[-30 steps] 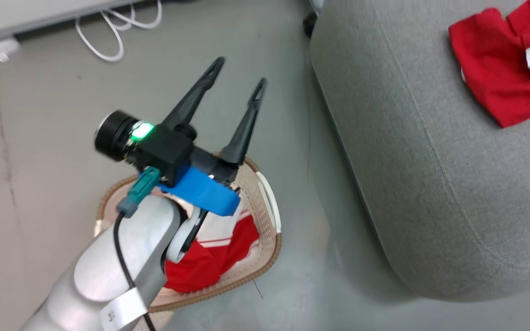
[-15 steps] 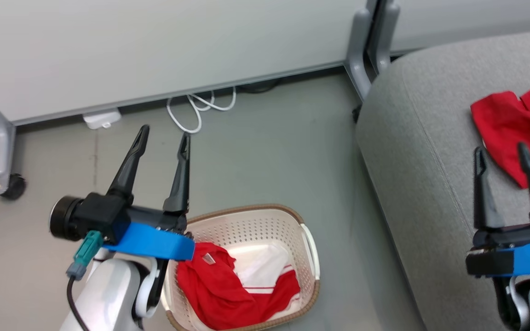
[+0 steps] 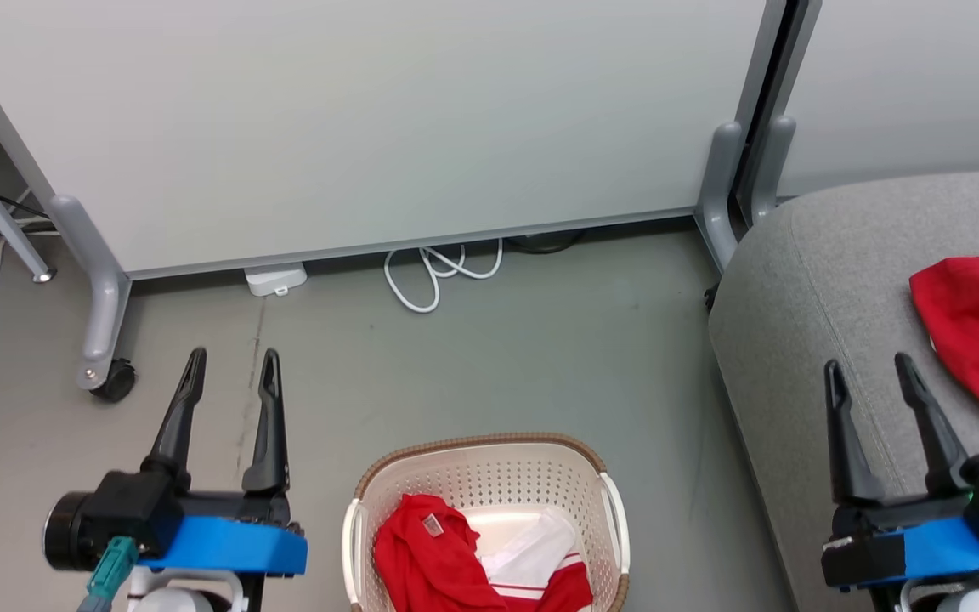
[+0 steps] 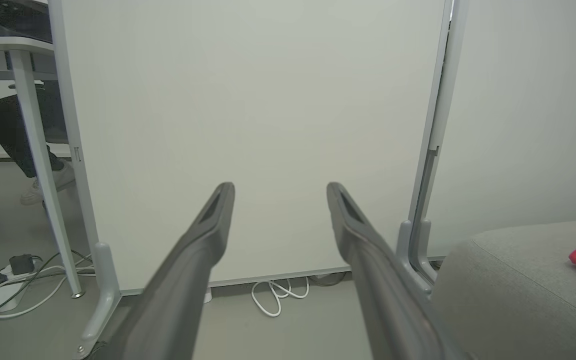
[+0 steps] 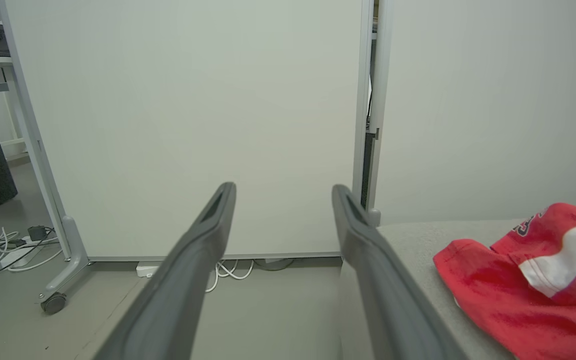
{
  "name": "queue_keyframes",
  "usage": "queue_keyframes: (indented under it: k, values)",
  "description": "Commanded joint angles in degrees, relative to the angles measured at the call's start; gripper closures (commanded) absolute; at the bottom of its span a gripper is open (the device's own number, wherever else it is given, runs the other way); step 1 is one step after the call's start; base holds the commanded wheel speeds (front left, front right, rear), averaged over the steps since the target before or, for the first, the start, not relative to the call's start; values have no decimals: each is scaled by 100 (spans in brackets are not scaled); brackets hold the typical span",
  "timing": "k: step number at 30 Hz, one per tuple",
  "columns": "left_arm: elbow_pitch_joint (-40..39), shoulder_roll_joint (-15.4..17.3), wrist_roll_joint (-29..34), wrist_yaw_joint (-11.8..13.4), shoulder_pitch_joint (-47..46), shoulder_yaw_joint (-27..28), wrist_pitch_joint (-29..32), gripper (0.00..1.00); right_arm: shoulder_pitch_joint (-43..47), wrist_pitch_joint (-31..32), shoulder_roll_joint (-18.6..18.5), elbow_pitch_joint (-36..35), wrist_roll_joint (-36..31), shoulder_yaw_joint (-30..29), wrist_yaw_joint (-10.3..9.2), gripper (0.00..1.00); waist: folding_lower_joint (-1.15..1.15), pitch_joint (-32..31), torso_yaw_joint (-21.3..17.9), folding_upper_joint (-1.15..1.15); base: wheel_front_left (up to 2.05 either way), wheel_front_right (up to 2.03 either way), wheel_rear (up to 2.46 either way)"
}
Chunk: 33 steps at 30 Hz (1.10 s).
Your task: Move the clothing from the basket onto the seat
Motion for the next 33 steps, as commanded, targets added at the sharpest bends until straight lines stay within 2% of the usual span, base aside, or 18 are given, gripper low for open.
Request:
queue_keyframes:
  k: [1,11,33]
  values:
    - [-12,-63,88,-52,133,129,-15,0,156,-22,51,36,43,28,0,0,1,-77,56,-1,0,0,0]
    - [15,-240,445,-200,409,402,-15,0,354,-23,165,339,78,113,0,0,1,-154,181,-1,0,0,0]
    - [100,-343,603,-236,451,560,-15,0,362,-22,264,599,55,265,0,0,1,-151,228,-1,0,0,0]
